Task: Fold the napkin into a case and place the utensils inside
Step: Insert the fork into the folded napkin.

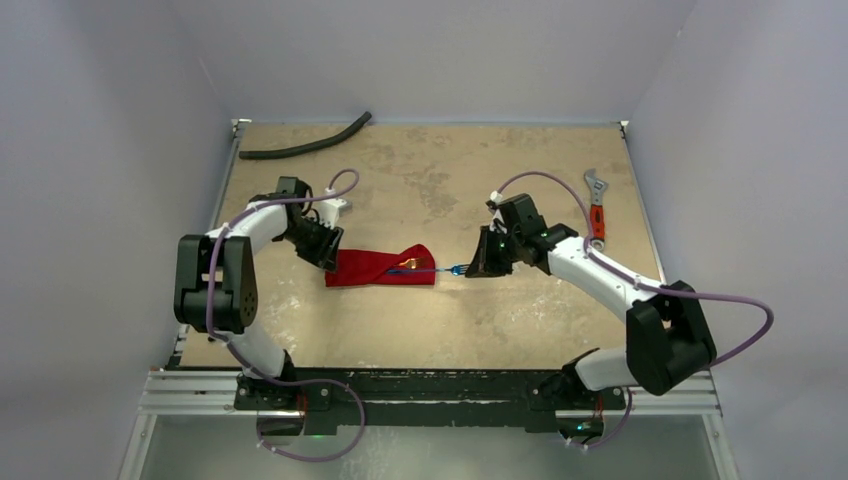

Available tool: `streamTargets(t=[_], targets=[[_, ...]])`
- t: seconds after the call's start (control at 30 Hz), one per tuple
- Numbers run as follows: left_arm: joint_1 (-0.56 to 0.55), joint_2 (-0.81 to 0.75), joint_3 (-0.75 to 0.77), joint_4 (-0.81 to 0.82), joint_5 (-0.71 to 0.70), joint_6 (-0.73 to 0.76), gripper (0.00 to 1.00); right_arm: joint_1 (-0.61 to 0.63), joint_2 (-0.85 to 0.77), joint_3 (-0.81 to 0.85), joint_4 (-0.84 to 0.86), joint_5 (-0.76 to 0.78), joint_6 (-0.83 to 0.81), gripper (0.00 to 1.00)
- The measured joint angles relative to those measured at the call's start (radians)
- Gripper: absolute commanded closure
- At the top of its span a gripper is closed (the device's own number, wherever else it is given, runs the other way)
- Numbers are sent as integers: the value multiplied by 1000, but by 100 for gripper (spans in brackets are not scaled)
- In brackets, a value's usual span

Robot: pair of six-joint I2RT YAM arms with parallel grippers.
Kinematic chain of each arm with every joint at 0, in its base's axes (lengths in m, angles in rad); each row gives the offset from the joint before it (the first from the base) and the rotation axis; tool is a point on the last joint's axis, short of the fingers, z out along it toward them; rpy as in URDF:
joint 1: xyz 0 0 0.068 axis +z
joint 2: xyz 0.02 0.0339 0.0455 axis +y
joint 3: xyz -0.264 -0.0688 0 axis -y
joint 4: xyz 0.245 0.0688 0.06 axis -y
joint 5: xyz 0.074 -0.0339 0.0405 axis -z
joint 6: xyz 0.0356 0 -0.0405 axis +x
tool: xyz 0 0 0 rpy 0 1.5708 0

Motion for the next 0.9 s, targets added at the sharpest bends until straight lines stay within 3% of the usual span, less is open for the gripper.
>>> streamTargets(t=[0.9], targets=[[0, 95, 50, -52, 11, 14, 76, 140, 132, 22, 190, 54, 142, 100]])
